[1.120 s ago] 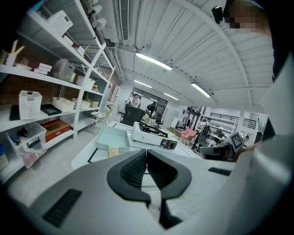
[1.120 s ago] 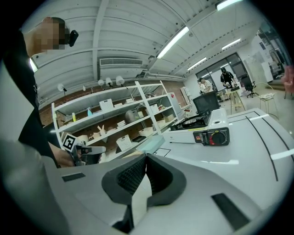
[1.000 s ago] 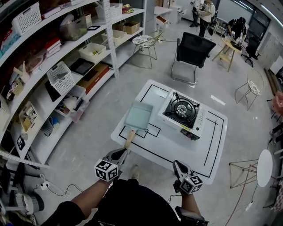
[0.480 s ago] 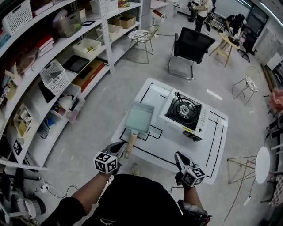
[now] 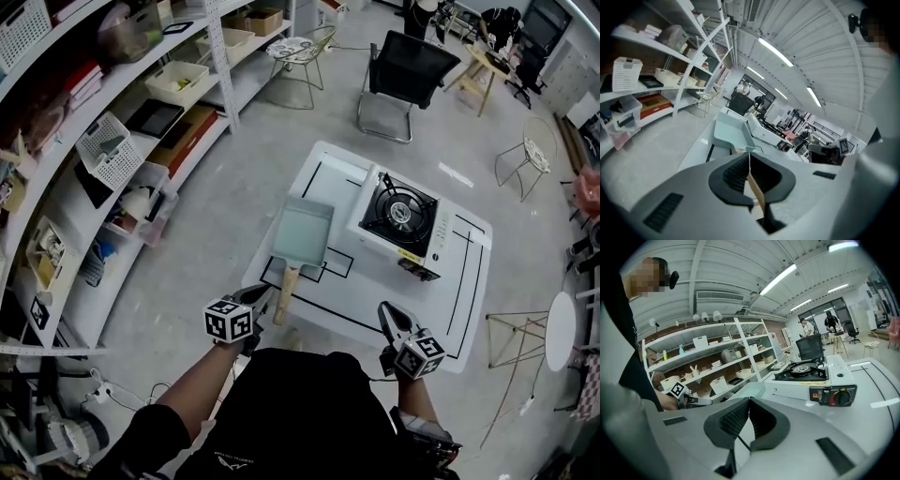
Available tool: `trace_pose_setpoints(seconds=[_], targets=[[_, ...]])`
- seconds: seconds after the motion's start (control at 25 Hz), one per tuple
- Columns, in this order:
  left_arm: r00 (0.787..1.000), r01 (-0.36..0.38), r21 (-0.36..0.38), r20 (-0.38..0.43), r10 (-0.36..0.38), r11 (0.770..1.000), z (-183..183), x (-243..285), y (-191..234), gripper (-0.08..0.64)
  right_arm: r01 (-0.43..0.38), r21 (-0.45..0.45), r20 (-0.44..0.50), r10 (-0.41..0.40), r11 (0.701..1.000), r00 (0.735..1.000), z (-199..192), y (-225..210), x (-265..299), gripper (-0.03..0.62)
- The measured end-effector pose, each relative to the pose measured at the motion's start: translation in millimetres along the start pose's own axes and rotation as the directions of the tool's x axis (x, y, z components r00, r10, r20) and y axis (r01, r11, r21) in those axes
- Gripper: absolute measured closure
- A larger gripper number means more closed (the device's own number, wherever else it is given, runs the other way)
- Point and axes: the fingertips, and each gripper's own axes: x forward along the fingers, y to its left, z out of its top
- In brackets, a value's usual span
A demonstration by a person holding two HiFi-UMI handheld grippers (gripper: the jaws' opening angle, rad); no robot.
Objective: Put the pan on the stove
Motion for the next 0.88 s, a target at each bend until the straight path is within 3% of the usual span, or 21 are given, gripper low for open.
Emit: trace_pose_setpoints(seconds=[0.24,0.4,0.68,0.88], targets=[[0.996,0.075,-0.181,-0.024,-0.081,0.981,-5,14,7,0.541,0.003,-0.005,-0.015,-0.003,1.0,1.0,9,-1,11,0.566],[0.986,0.14,-0.319,-0.045,-0.163,0.937,-10,24,9,0.434,0.0,0.003,-0.034,0.0,1.0,0.999,6,2,20,0.566],[0.953,0.174,-0.4,-0.16,-0.256,0.9,-17,46,7,0.344,0.02,0.015,-0.042,-0.02,1.0,0.999,13,-3,30,0.566],[0.925,0.175,-0.533,-0.198,-0.323,0.828,-20,60,9,0.344,0.033,0.03,-0.056,-0.032,0.999,0.998,11,-3,34,0.566]])
